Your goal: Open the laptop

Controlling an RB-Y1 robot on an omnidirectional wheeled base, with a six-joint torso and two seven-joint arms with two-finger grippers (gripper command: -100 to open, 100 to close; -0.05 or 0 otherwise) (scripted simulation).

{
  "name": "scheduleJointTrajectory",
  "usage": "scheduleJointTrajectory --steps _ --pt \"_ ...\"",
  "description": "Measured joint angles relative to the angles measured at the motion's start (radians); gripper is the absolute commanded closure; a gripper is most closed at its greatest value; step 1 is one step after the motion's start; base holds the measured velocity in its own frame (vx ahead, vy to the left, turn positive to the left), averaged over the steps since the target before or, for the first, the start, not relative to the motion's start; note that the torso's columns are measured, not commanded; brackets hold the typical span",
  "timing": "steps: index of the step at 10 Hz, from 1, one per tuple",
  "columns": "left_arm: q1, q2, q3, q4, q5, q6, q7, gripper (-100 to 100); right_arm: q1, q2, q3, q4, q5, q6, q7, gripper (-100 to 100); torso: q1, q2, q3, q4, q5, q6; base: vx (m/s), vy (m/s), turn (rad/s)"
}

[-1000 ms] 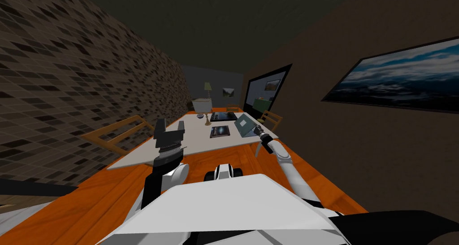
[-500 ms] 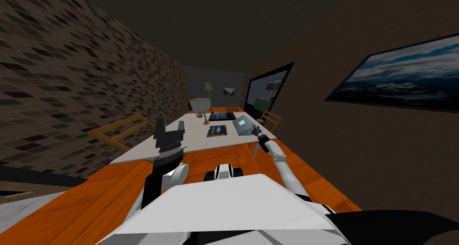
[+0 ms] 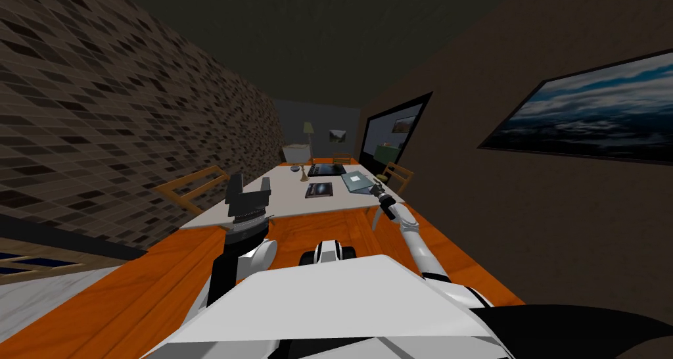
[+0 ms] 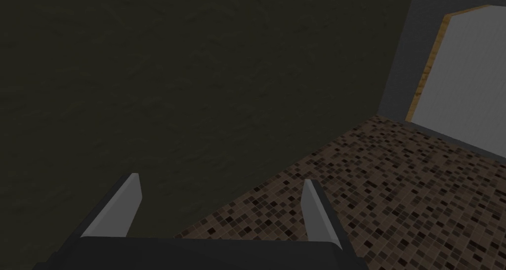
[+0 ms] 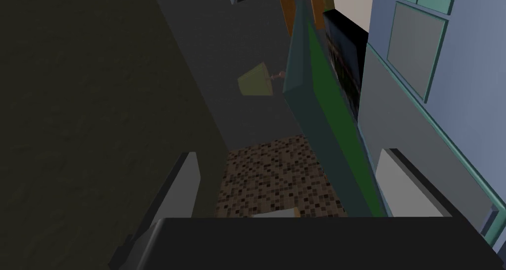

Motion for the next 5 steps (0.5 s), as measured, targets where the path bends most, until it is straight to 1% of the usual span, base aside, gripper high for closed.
scheduleJointTrajectory --steps 2,5 --pt "0.000 0.000 0.000 0.000 0.000 0.000 0.000 0 -0.020 -0.042 -0.002 0.030 -0.010 -0.007 -0.028 -100 -0.004 0.003 0.002 0.002 0.000 0.000 -0.012 0.059 0.011" --pt "0.000 0.000 0.000 0.000 0.000 0.000 0.000 0 -0.031 -0.100 0.005 0.034 -0.015 -0.001 -0.080 -100 -0.006 0.004 0.002 0.002 -0.001 0.001 -0.020 0.042 0.006"
